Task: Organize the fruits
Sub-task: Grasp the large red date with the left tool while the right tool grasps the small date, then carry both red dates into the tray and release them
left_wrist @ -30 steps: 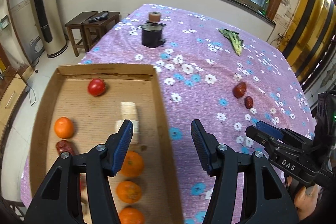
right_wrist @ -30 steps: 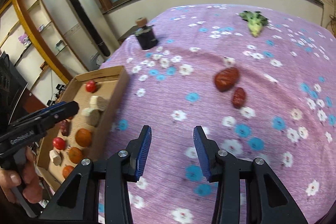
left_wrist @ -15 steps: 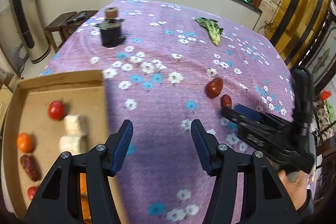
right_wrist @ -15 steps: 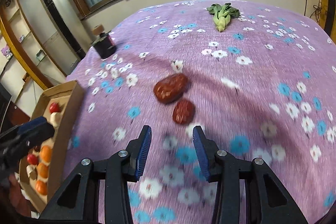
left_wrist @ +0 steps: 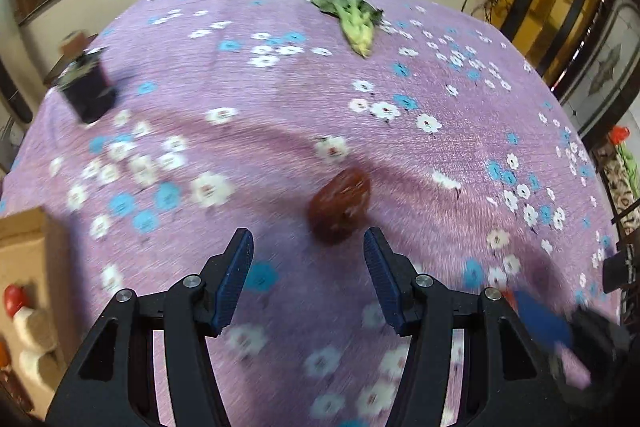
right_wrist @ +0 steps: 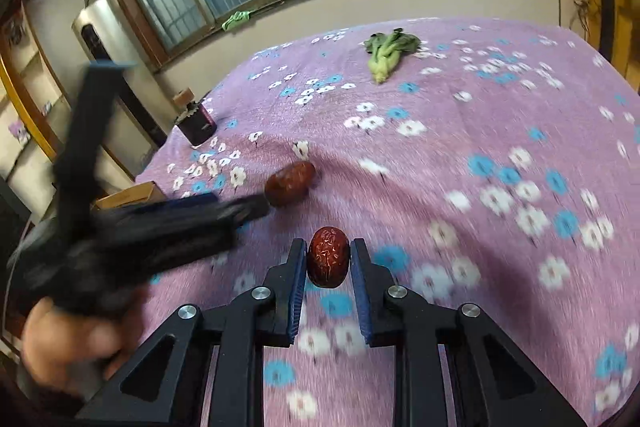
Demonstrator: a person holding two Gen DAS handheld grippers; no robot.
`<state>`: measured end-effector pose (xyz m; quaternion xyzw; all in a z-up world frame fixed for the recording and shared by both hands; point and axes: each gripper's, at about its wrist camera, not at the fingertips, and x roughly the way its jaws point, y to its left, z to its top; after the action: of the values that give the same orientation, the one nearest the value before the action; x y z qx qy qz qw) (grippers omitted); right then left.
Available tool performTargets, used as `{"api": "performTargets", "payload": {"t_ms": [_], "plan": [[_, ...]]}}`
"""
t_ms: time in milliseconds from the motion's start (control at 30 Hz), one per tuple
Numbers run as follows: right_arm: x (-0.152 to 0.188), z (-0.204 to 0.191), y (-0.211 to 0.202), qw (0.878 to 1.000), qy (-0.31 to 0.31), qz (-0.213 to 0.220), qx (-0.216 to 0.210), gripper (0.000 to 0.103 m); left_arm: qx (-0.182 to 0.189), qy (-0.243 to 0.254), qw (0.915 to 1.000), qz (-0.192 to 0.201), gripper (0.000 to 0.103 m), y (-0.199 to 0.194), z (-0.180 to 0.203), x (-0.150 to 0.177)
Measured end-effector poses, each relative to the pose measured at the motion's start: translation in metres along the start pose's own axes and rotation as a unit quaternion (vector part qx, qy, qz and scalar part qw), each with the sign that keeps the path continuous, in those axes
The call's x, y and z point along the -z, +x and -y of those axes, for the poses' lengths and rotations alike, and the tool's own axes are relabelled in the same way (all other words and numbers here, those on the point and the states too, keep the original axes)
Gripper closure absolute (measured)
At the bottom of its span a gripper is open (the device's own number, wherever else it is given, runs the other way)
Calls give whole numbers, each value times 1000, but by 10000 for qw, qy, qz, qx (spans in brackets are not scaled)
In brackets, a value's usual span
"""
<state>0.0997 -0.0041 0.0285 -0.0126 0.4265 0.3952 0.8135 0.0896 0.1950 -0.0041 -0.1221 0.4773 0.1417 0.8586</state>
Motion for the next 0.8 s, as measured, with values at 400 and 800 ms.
{"api": "performTargets", "payload": {"t_ms": [400,800], "plan": [[26,4,-33,9994,292,81,-148,80,-91,442,9987,241,69,-5,21,12],[47,-28,-47,9992,60,41,-396,80,-119,55,9976,673,69,-85,-12,77]]}}
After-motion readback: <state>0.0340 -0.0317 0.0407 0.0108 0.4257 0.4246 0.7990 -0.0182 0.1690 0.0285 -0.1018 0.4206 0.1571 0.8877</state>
